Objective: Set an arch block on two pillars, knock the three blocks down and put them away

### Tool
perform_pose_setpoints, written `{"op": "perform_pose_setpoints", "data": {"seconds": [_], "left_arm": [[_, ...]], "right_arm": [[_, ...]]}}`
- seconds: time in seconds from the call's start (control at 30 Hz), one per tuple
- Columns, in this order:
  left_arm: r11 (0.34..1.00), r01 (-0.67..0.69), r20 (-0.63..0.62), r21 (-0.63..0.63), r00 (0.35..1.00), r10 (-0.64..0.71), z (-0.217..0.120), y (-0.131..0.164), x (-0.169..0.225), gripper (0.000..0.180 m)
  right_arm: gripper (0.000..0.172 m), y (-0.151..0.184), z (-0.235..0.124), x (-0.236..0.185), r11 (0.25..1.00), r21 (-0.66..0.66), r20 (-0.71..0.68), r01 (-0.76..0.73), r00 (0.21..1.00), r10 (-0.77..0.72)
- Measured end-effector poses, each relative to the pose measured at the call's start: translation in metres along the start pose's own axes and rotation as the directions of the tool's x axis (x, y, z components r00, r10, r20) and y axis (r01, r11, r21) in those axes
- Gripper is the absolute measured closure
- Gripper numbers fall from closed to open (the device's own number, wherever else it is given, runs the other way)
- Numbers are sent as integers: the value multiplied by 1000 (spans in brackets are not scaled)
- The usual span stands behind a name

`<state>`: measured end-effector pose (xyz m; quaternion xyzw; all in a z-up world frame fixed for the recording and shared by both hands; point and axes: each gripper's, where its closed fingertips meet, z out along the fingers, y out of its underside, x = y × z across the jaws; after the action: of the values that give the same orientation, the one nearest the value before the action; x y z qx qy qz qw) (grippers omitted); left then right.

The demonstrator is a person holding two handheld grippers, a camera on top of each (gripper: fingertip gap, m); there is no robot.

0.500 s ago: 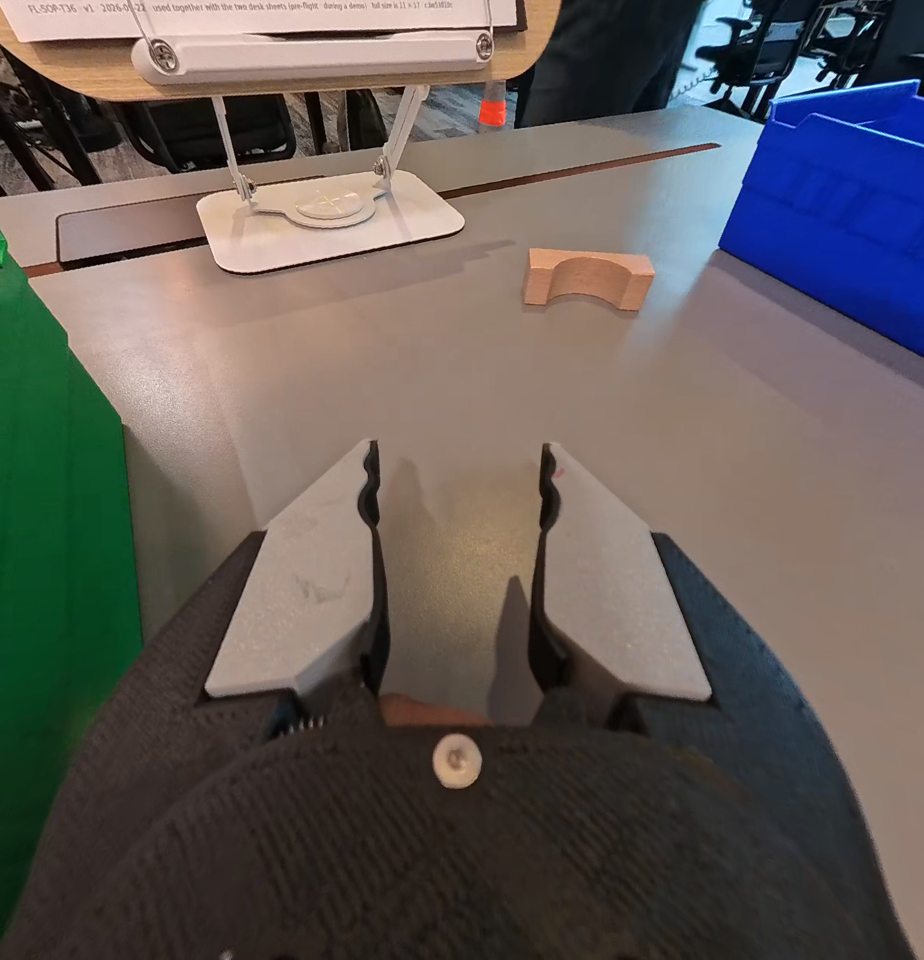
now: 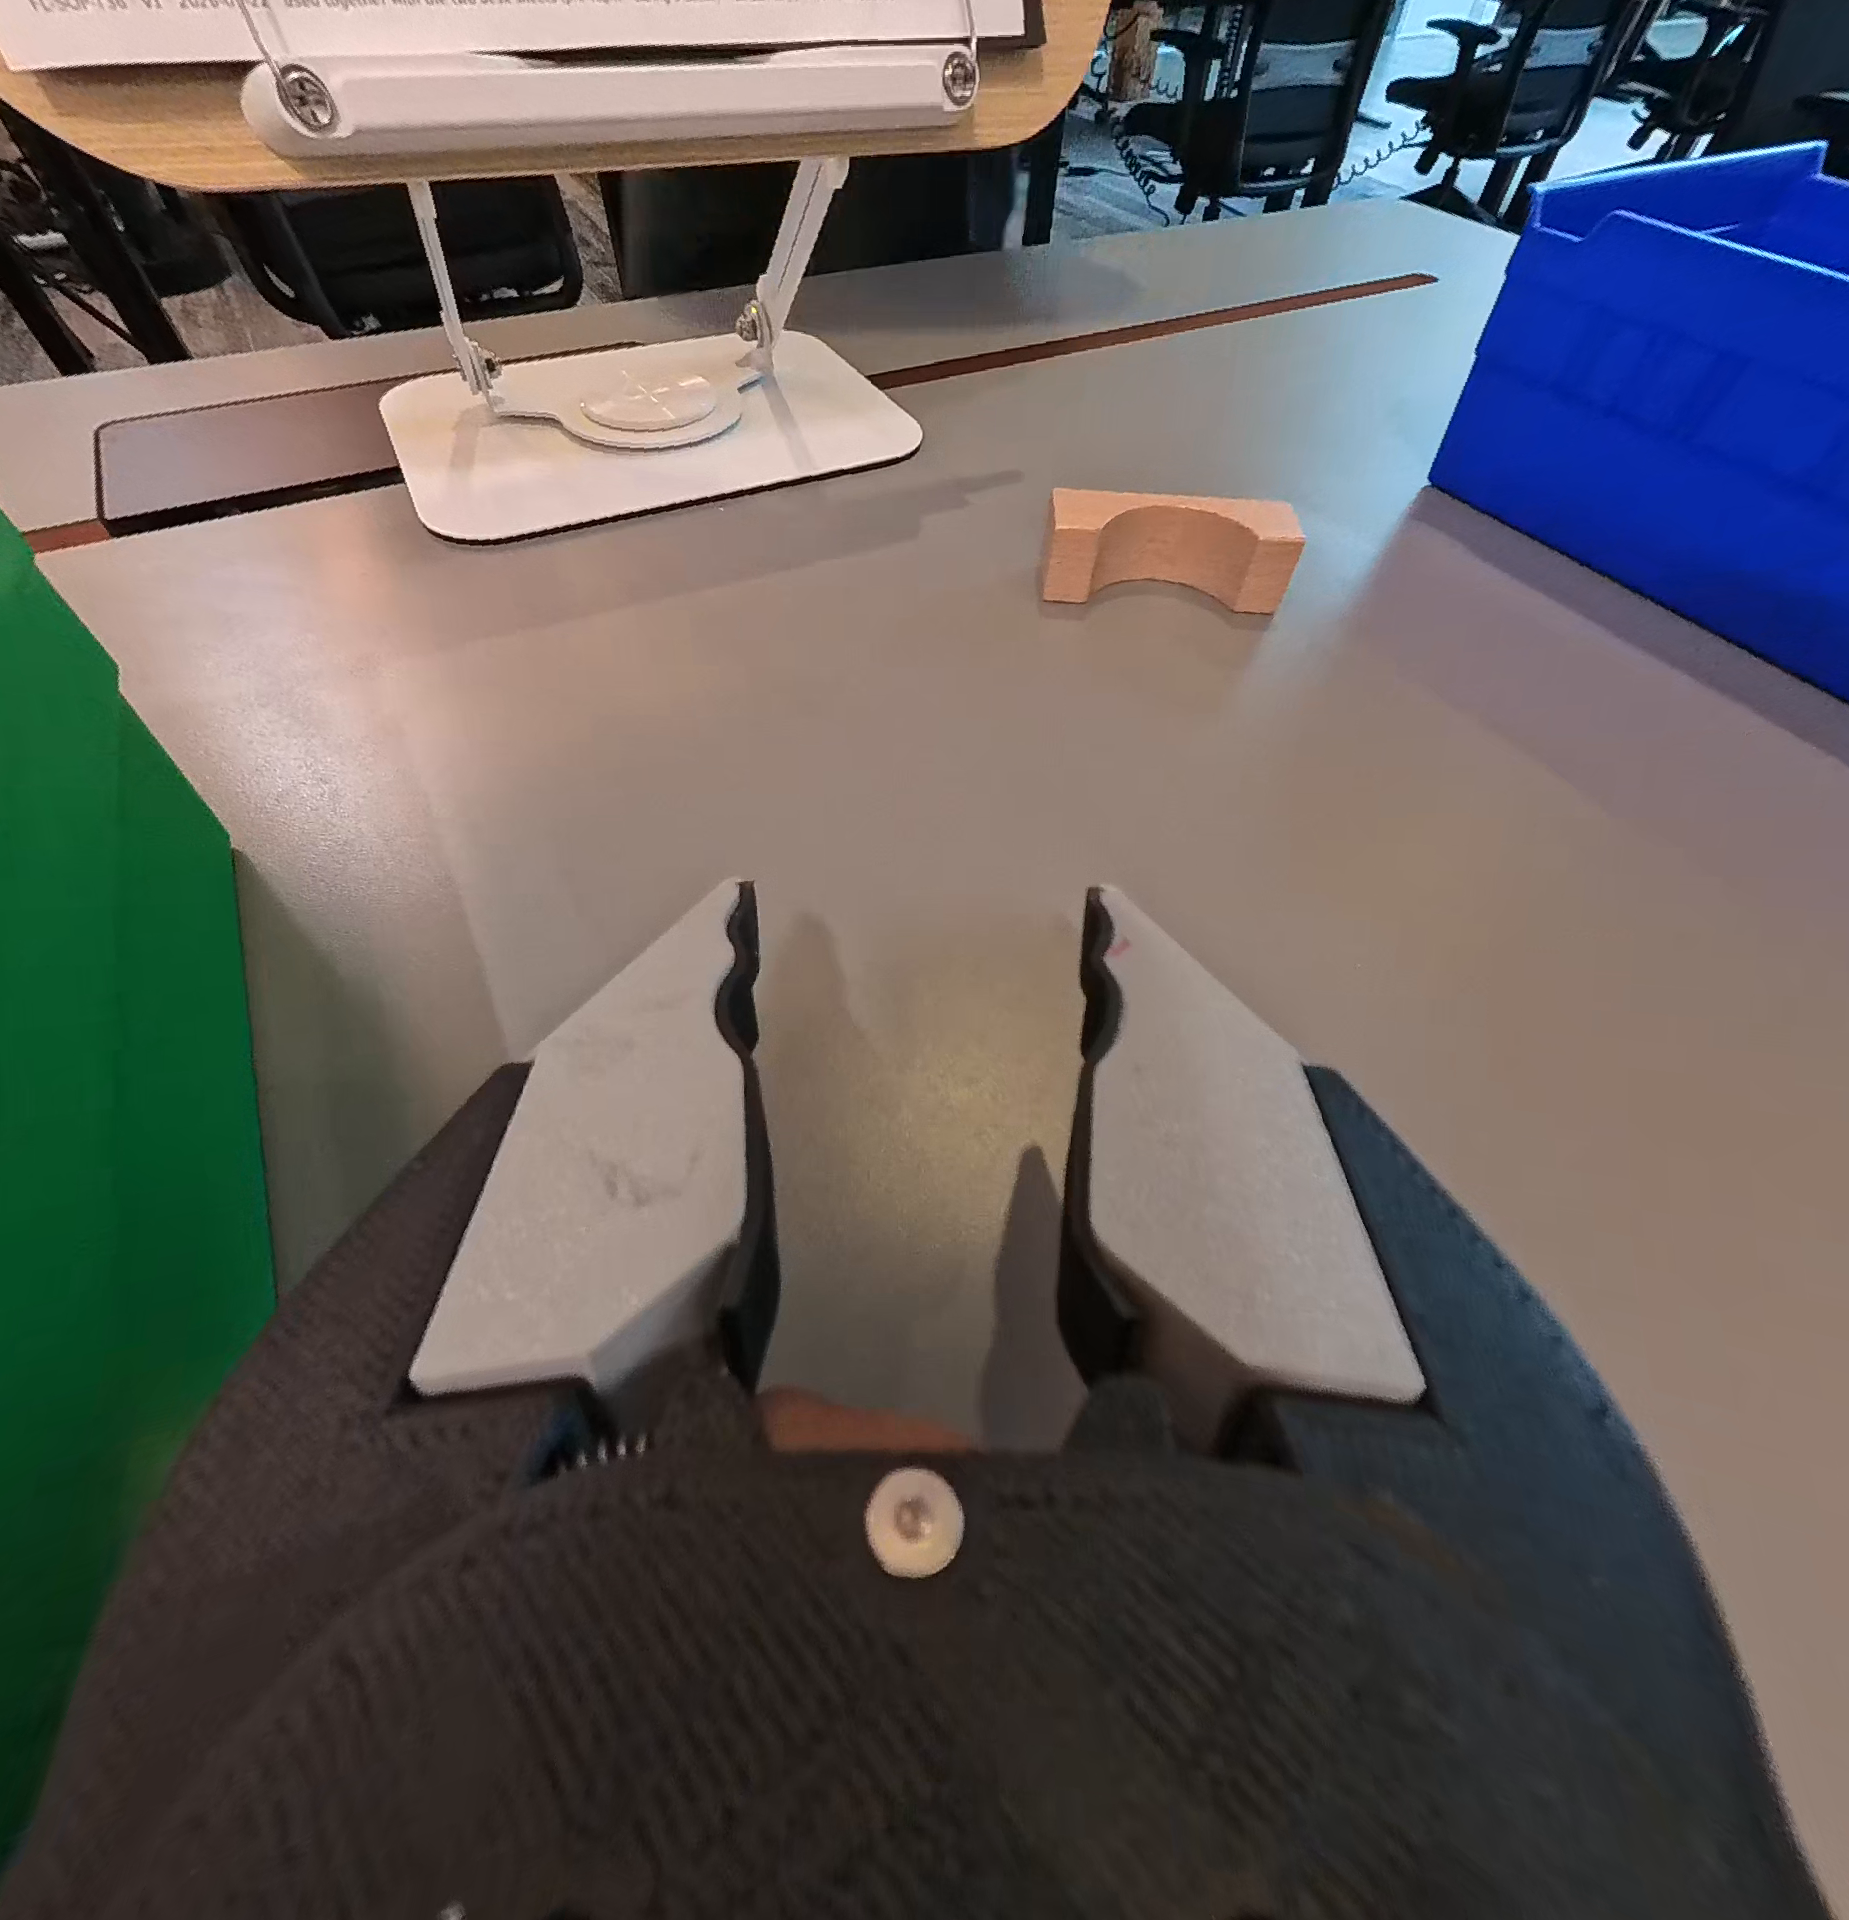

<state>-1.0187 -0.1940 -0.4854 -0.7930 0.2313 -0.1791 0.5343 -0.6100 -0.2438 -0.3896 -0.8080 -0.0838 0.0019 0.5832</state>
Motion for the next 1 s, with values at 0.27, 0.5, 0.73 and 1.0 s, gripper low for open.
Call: {"op": "perform_pose_setpoints", "data": {"seconds": [0.27,0.5,0.73,1.0], "left_arm": [[1000,-8,-1,-8,1000,8,1,1,1,120],[1000,-9,-4,-8,1000,9,1,1,2,120],[1000,-3,-7,-3,1000,3,0,0,2,120],[1000,-18,-9,-16,1000,18,1,2,4,119]], "right_arm": [[109,-34,-9,-91,992,95,215,84,971,-103],[106,-7,33,-199,985,32,437,169,884,-166],[105,15,135,-214,977,-43,369,211,912,-181],[109,45,207,-186,947,-204,349,248,922,-167]]}}
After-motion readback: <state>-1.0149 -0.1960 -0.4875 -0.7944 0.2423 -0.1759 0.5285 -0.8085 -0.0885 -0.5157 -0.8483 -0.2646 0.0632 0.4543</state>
